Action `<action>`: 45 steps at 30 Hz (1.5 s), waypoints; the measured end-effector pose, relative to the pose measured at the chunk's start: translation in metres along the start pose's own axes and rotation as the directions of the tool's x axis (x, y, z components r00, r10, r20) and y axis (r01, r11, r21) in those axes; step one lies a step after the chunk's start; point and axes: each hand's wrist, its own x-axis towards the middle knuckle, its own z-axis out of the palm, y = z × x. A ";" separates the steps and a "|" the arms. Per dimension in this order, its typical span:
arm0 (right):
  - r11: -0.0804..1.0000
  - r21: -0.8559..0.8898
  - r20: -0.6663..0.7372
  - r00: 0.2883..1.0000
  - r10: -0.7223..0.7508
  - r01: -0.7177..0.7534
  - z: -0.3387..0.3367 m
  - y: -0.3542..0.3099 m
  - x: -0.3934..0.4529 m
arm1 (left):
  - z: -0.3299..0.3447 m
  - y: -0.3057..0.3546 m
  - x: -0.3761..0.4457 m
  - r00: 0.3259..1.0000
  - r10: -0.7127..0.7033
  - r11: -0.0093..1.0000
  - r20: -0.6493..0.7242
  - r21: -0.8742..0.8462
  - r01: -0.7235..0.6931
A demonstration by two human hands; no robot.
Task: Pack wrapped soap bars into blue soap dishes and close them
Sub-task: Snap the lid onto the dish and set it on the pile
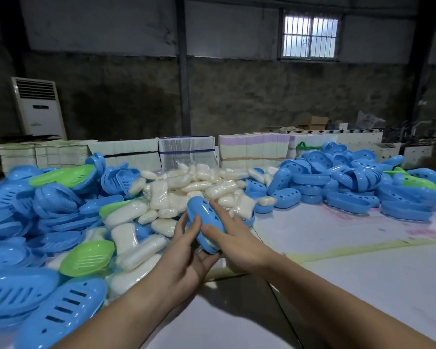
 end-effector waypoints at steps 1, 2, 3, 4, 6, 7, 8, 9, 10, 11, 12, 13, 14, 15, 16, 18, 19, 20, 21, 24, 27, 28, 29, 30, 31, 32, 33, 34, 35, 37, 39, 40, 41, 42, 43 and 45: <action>1.000 -0.003 -0.011 1.000 0.003 -0.003 0.001 0.000 0.000 | 0.001 0.000 0.000 1.000 -0.009 1.000 0.003 -0.015 0.009; 1.000 -0.001 -0.032 0.999 0.003 -0.003 0.003 0.000 0.000 | 0.002 0.000 0.000 1.000 -0.015 0.999 0.011 -0.033 0.015; 1.000 0.001 -0.058 0.998 0.001 -0.001 0.004 -0.002 -0.001 | 0.003 0.001 0.000 1.000 -0.017 0.999 0.015 -0.051 0.018; 1.000 0.001 -0.083 0.997 -0.003 0.003 0.005 -0.003 -0.001 | 0.005 0.002 0.000 1.000 -0.017 0.998 0.012 -0.068 0.018; 1.000 0.006 -0.117 0.993 -0.020 0.020 0.006 -0.005 -0.002 | 0.009 0.003 -0.001 1.000 -0.020 0.995 0.002 -0.095 0.020; 0.999 0.015 -0.123 0.992 -0.028 0.030 0.006 -0.006 -0.002 | 0.009 0.004 -0.002 1.000 -0.031 0.994 0.003 -0.105 0.031; 0.999 0.021 -0.126 0.991 -0.034 0.036 0.005 -0.006 -0.003 | 0.010 0.005 -0.003 0.998 -0.056 0.992 0.007 -0.115 0.057; 0.999 0.018 -0.129 0.991 -0.036 0.039 0.005 -0.006 -0.003 | 0.011 0.006 -0.004 0.996 -0.087 0.989 0.013 -0.118 0.088; 0.999 0.008 -0.133 0.991 -0.036 0.037 0.005 -0.005 -0.003 | 0.011 0.007 -0.004 0.993 -0.114 0.987 0.017 -0.110 0.115; 0.999 -0.001 -0.137 0.990 -0.032 0.032 0.004 -0.005 -0.004 | 0.011 0.006 -0.005 0.992 -0.129 0.987 0.016 -0.098 0.130; 1.000 0.002 -0.144 0.989 -0.025 0.025 0.004 -0.006 -0.003 | 0.011 0.006 -0.005 0.991 -0.130 0.987 0.011 -0.089 0.131; 1.000 0.019 -0.151 0.988 -0.016 0.019 0.003 -0.006 -0.003 | 0.011 0.005 -0.005 0.992 -0.123 0.989 0.001 -0.083 0.123; 0.999 0.043 -0.158 0.987 -0.009 0.016 0.002 -0.006 -0.003 | 0.011 0.004 -0.005 0.994 -0.113 0.990 -0.007 -0.083 0.112; 0.998 0.059 -0.163 0.987 -0.008 0.018 0.002 -0.006 -0.002 | 0.012 0.004 -0.004 0.995 -0.102 0.991 -0.010 -0.085 0.101; 0.998 0.061 -0.166 0.986 -0.013 0.023 0.002 -0.006 -0.002 | 0.011 0.004 -0.004 0.996 -0.087 0.993 -0.014 -0.085 0.085; 0.998 0.051 -0.164 0.986 -0.030 0.039 0.004 -0.007 -0.002 | 0.011 0.004 -0.003 0.998 -0.051 0.996 -0.026 -0.080 0.049; 0.998 0.051 -0.162 0.986 -0.040 0.049 0.005 -0.007 -0.002 | 0.010 0.005 -0.003 0.999 -0.035 0.996 -0.032 -0.079 0.032; 0.997 0.052 -0.158 0.986 -0.048 0.057 0.005 -0.008 -0.002 | 0.010 0.006 -0.002 0.999 -0.022 0.996 -0.037 -0.082 0.019; 0.997 0.053 -0.151 0.987 -0.051 0.060 0.006 -0.008 -0.001 | 0.010 0.006 -0.002 0.999 -0.012 0.996 -0.042 -0.086 0.009; 0.995 0.060 -0.131 0.989 -0.066 0.074 0.007 -0.008 -0.001 | 0.008 0.007 -0.001 0.999 0.007 0.997 -0.041 -0.078 -0.010; 0.986 0.146 -0.149 0.987 -0.063 0.085 0.006 -0.008 -0.001 | 0.007 0.007 0.000 0.999 0.038 0.997 -0.034 -0.066 -0.040; 0.981 0.172 -0.154 0.986 -0.058 0.085 0.006 -0.009 -0.001 | 0.006 0.007 0.001 0.998 0.051 0.997 -0.030 -0.059 -0.053; 0.979 0.184 -0.154 0.986 -0.055 0.084 0.006 -0.009 -0.001 | 0.006 0.007 0.001 0.998 0.064 0.996 -0.029 -0.054 -0.066; 0.979 0.186 -0.150 0.987 -0.056 0.084 0.006 -0.009 -0.001 | 0.006 0.007 0.002 0.996 0.078 0.996 -0.032 -0.048 -0.079; 0.980 0.183 -0.142 0.988 -0.058 0.084 0.006 -0.008 -0.001 | 0.005 0.008 0.002 0.995 0.090 0.995 -0.035 -0.043 -0.091; 0.980 0.178 -0.131 0.990 -0.061 0.084 0.007 -0.008 -0.002 | 0.005 0.008 0.003 0.995 0.098 0.994 -0.033 -0.038 -0.099; 0.981 0.177 -0.119 0.991 -0.062 0.083 0.008 -0.008 -0.002 | 0.004 0.008 0.003 0.995 0.100 0.995 -0.027 -0.027 -0.101; 0.980 0.181 -0.110 0.992 -0.063 0.082 0.008 -0.008 -0.002 | 0.004 0.007 0.003 0.995 0.098 0.995 -0.014 -0.008 -0.098; 0.978 0.190 -0.105 0.992 -0.064 0.083 0.008 -0.008 -0.003 | 0.003 0.006 0.003 0.996 0.093 0.996 0.003 0.016 -0.093; 0.972 0.214 -0.105 0.992 -0.071 0.093 0.008 -0.008 -0.003 | 0.002 0.004 0.002 0.996 0.085 0.994 0.039 0.063 -0.087; 0.968 0.228 -0.108 0.991 -0.081 0.104 0.007 -0.007 -0.002 | 0.001 0.003 0.002 0.994 0.089 0.991 0.061 0.094 -0.094; 0.968 0.227 -0.105 0.991 -0.087 0.109 0.007 -0.006 -0.002 | 0.000 0.003 0.002 0.993 0.096 0.989 0.067 0.105 -0.103; 0.968 0.224 -0.097 0.991 -0.093 0.112 0.008 -0.005 -0.001 | 0.000 0.003 0.001 0.992 0.106 0.987 0.071 0.115 -0.114; 0.968 0.220 -0.090 0.991 -0.100 0.118 0.008 -0.004 0.000 | 0.000 0.003 0.001 0.990 0.116 0.984 0.076 0.125 -0.125; 0.968 0.218 -0.083 0.990 -0.111 0.127 0.008 -0.004 0.000 | 0.000 0.003 0.001 0.988 0.127 0.981 0.083 0.134 -0.137; 0.963 0.224 -0.069 0.988 -0.138 0.150 0.008 -0.003 0.000 | -0.001 0.004 0.001 0.984 0.145 0.975 0.103 0.153 -0.159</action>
